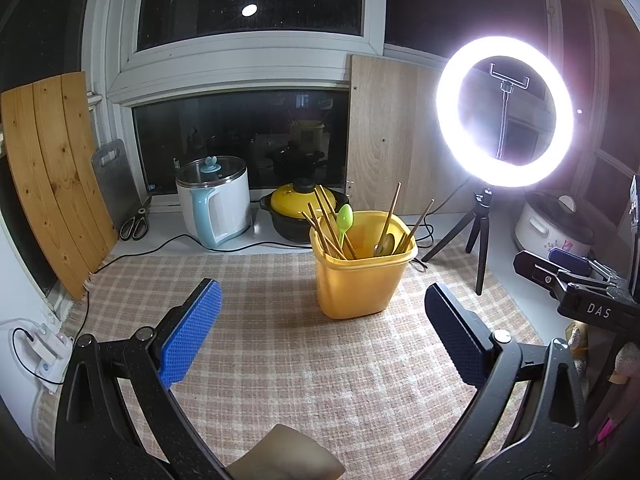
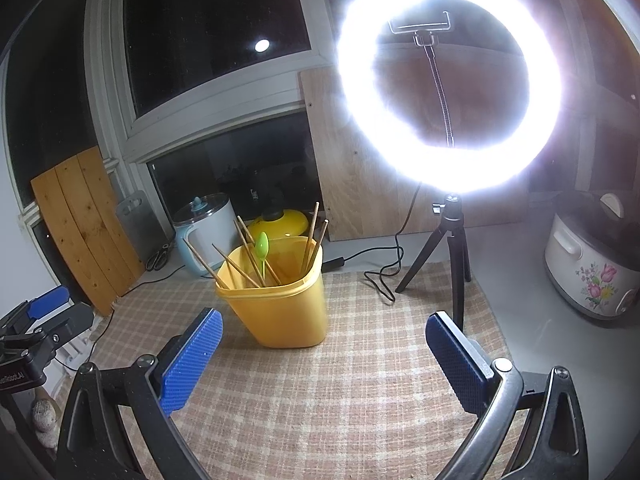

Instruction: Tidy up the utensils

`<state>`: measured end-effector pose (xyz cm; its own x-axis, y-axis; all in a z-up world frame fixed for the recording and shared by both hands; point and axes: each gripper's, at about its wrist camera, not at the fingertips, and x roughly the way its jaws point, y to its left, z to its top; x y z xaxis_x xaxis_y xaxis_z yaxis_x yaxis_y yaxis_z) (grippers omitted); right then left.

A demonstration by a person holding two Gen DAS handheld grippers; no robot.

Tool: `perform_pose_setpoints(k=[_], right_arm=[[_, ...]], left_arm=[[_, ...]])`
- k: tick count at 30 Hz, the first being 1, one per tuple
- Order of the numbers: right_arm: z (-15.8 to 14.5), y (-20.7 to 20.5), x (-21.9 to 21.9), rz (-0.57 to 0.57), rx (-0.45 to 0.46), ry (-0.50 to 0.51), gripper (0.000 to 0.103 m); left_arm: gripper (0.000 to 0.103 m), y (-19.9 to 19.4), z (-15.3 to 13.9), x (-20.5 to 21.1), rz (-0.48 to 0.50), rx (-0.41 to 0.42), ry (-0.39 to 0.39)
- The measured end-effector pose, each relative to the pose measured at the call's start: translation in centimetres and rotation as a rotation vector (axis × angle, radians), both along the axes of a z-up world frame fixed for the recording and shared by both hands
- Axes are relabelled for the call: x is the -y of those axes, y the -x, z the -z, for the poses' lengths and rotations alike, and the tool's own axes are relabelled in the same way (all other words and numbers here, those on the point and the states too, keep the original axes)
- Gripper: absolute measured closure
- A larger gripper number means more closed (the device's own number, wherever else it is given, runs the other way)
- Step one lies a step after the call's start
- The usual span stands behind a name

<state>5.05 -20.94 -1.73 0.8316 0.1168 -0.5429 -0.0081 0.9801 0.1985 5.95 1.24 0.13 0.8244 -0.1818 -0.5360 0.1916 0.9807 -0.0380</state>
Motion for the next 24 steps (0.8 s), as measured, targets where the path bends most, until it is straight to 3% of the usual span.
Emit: perform_pose_setpoints(k=[24], right_arm=[[0.40, 0.04, 0.08, 0.007, -0.020, -0.020, 0.000]], left_arm=[[0.000, 0.27, 0.37, -0.08, -0.002, 0.007, -0.015]])
